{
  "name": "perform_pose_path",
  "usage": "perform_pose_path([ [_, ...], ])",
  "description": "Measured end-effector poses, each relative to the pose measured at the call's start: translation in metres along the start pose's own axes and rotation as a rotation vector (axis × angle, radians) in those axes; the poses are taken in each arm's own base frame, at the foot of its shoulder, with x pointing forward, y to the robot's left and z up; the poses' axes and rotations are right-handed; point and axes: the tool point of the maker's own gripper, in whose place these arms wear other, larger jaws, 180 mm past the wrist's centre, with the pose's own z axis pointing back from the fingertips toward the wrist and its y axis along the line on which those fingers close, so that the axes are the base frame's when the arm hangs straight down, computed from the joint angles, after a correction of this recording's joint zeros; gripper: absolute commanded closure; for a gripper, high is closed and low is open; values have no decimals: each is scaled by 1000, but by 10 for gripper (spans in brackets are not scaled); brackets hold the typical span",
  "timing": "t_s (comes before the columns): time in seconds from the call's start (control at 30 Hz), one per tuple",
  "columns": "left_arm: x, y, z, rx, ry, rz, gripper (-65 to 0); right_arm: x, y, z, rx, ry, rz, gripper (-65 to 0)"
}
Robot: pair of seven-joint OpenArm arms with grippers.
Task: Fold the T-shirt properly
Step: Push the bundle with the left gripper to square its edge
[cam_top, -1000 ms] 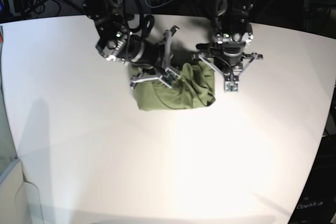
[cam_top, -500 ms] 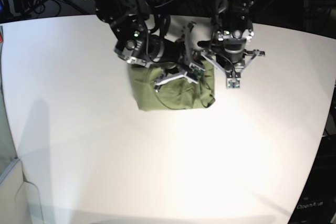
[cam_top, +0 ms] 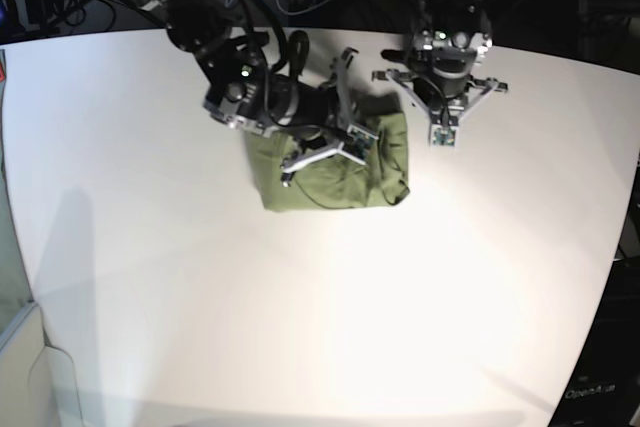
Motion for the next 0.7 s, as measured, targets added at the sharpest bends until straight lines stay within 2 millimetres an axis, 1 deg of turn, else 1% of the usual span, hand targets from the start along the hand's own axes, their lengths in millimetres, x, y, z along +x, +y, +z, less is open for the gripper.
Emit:
perform_pose_path([
  [0.07,-5,-6,4,-33,8,-35,-5,0,-4,3,-14,5,8,0],
  [0.17,-6,-10,5,-53,10,-52,-5,7,-5,8,-19,-21,19,0],
  [0.33,-5,-13,3,-57,1,-49,-5,1,-18,17,-56,-8,32,0],
  [0.37,-4,-14,3,-59,-1,-46,-5,1,-25,21,-77,-13,20,0],
  [0.47,2,-20,1,-68,-4,-28,-5,-2,-53,36,-161,-18,-6,0],
  [0.57,10,-22,-2,-73,0,-23,-5,-5,-68,49,-214,-24,-29,0],
  [0.63,15,-28,-3,-87,-7,-10,-5,-15,-77,57,-244,-12,-44,0],
  [0.7,20,-30,-9,-89,-12,-9,-5,-27,-87,64,-279,17,-64,0],
])
